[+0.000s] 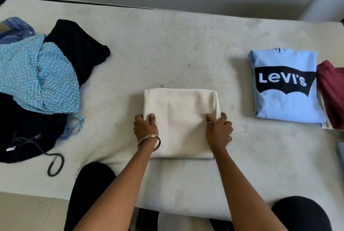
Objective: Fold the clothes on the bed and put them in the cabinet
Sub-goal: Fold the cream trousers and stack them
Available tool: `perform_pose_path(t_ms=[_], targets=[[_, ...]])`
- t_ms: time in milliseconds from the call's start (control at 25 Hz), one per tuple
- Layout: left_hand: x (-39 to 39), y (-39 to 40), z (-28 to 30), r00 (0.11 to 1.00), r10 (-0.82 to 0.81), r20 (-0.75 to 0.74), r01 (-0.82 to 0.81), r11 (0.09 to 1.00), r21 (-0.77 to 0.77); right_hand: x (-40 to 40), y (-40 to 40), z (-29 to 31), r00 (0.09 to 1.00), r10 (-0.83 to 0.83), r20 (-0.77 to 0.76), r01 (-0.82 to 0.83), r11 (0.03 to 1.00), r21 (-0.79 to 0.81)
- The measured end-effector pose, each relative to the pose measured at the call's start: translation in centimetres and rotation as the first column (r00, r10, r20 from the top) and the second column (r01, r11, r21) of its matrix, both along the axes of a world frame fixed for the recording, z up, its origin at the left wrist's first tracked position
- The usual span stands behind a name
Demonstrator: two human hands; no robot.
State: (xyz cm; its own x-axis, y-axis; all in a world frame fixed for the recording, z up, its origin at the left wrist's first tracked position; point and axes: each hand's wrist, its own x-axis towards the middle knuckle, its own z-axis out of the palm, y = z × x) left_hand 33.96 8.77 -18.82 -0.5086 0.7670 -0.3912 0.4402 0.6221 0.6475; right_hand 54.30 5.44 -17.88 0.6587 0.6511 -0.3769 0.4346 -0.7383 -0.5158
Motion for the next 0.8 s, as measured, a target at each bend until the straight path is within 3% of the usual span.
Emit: perform_pose_path(t_ms=[120,240,360,440,520,680,800], targets=[[-1.3,0.1,-0.1,0.970,-0.017,0.243,0.038,0.996,-0.083,1.0,0.4,0.5,0.963,-0.010,-0.270,-0.008,0.998,-0.067],[-2.1,-0.7,0.4,0.791,0.126,0.598,-0.018,0.983,-0.184,2.2,-1.1,1.3,0.818,-0.055,-0.573,0.057,0.998,-0.014],[-2.3,-3.6,2.0,0.649,0.204,0.733,0.042,0.952,-0.302,3.3,-3.7,3.2,0.708,-0.021,-0.706,0.049,0.999,0.019],[-1.6,-5.1,2.7,0.590,0.197,0.783,0.029,0.964,-0.264,4.3,-5.1,4.5,0.685,0.047,-0.727,-0.026,0.999,0.040],[1.6,-6.4,4.0,0.606,0.110,0.788,0.022,0.988,-0.155,7.3,-7.1,5.9,0.701,0.111,-0.704,-0.058,0.993,0.099],[13.3,-9.5,6.3,0.626,-0.084,0.775,0.097,0.995,0.030,17.9,-12.5,8.8,0.833,0.161,-0.529,-0.008,0.960,0.279],[21.2,-12.4,6.4,0.601,-0.203,0.773,0.185,0.976,0.112,25.4,-16.6,9.2,0.923,0.131,-0.363,-0.008,0.947,0.322]])
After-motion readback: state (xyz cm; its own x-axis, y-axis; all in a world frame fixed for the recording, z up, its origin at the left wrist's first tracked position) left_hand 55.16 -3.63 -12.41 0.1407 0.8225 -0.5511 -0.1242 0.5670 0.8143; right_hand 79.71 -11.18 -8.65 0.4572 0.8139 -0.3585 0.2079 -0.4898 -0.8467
